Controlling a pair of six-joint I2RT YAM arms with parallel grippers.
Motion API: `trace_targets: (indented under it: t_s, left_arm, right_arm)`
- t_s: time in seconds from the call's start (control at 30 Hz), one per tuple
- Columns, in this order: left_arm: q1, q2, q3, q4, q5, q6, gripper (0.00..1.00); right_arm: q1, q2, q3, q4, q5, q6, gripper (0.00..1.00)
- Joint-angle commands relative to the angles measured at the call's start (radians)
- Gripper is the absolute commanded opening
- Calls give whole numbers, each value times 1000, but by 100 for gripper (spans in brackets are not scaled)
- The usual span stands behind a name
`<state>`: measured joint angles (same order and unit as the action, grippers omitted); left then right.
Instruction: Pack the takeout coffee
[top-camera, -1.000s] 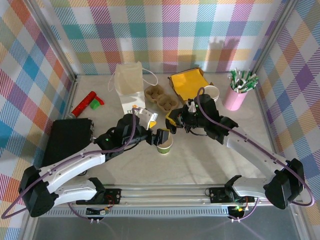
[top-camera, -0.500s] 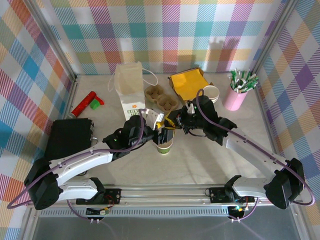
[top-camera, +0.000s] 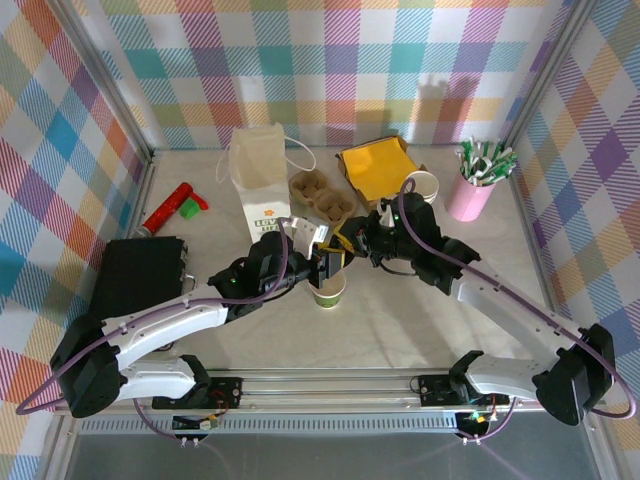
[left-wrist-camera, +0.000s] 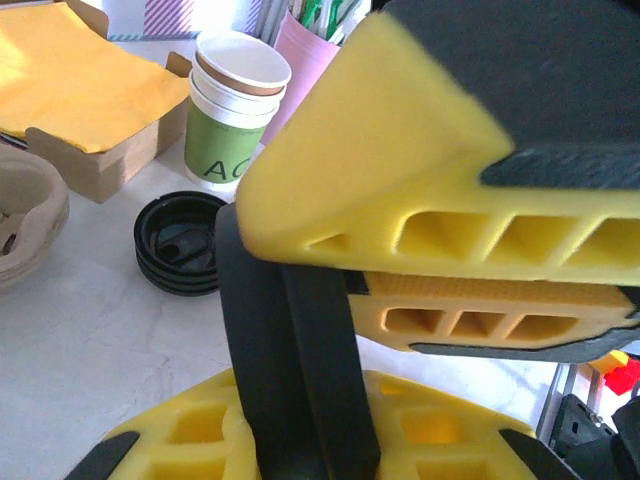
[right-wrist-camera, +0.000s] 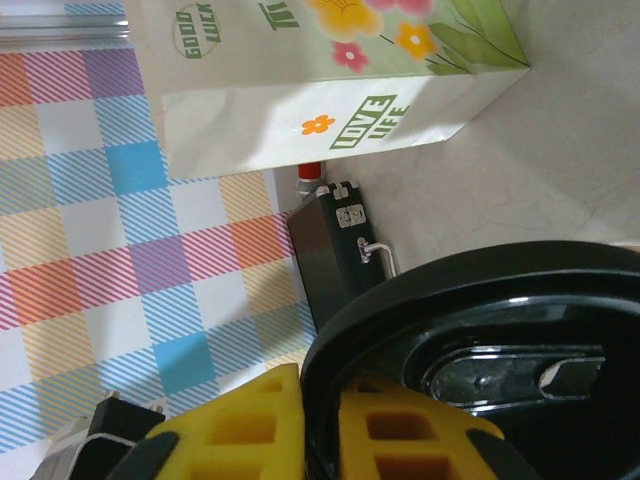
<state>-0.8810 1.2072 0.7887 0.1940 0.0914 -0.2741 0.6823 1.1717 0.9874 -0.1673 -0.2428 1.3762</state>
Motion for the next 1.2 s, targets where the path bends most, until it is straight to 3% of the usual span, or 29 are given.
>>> trace_targets:
  t_s: [0.0, 0.13, 0.2, 0.37, 0.53, 0.77, 1.0, 1.17]
  left_arm:
    - [21, -40, -15, 46, 44, -45, 12]
    - [69, -65, -8, 21, 101, -113, 12]
    - [93, -74, 9, -20, 123, -148, 11]
    - [168, -72, 78, -155, 246, -248, 6]
    - [235, -70, 115, -227, 369, -365, 7]
    - [298, -89, 117, -309, 439, -513, 8]
    - [315, -157, 114, -406, 424, -644, 9]
    - [317, -233, 97, -437, 369, -771, 10]
  right_arm:
    - [4, -44, 36, -92, 48, -124, 26]
    - [0, -91, 85, -193, 139, -312, 43]
    - [0, -120, 98, -219, 177, -430, 47]
    - [1, -177, 76, -184, 185, -807, 51]
    - [42, -197, 27, -150, 189, -1177, 56]
    - [134, -254, -45, -116, 251, -1559, 56]
    - [238, -358, -207, 63, 338, -1962, 62]
    - [317, -398, -332, 329, 437, -2076, 62]
